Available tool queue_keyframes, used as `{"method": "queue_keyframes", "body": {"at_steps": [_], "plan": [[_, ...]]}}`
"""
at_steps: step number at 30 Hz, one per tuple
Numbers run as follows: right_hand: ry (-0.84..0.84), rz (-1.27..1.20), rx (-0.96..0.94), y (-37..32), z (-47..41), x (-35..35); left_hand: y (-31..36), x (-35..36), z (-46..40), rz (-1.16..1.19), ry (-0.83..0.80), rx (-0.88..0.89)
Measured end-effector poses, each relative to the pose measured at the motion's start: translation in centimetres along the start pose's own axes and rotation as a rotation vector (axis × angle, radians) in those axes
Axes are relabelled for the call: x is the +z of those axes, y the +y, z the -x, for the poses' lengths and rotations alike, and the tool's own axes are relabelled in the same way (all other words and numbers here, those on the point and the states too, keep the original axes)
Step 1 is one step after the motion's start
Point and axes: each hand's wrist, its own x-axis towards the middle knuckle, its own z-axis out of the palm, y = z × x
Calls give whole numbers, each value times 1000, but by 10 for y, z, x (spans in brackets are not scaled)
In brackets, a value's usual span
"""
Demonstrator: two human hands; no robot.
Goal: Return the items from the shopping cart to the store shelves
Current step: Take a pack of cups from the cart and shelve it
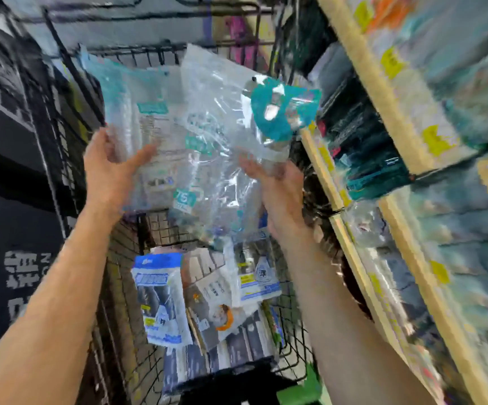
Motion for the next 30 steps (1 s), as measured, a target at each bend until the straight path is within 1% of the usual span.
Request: {"method": "queue_keyframes", "body": {"at_steps": [3, 5, 7, 9, 13, 16, 21, 23, 26, 28, 30], "plan": [[43, -66, -72, -48, 22, -30, 48, 24, 23, 46, -83, -37], [83, -110, -159, -80, 35, -61, 78, 44, 34, 88, -125, -28], [115, -143, -192, -107, 48, -93, 108, 65, 43, 142, -190, -24], [154, -143, -177, -123, 55, -119, 132, 85, 46, 188, -262, -16], [203, -231, -152, -149, 54, -167, 181, 140, 43, 175, -361, 11], [340, -205, -111, -154, 30, -191, 205, 181, 33, 118, -408, 15], [572, -129, -48, -165, -17, -208, 223, 245, -9, 113, -478, -18], [658, -97, -47, -176, -31, -206, 229, 267, -30, 117, -543, -32], [803, -42, -16, -186, -65, -202, 234, 307, -69, 80, -647, 25], [877, -60, -32, -186, -84, -199, 235, 333, -90, 82, -715, 41], [906, -86, -98, -188, -100, -198, 235, 357, -107, 97, -781, 79]]}}
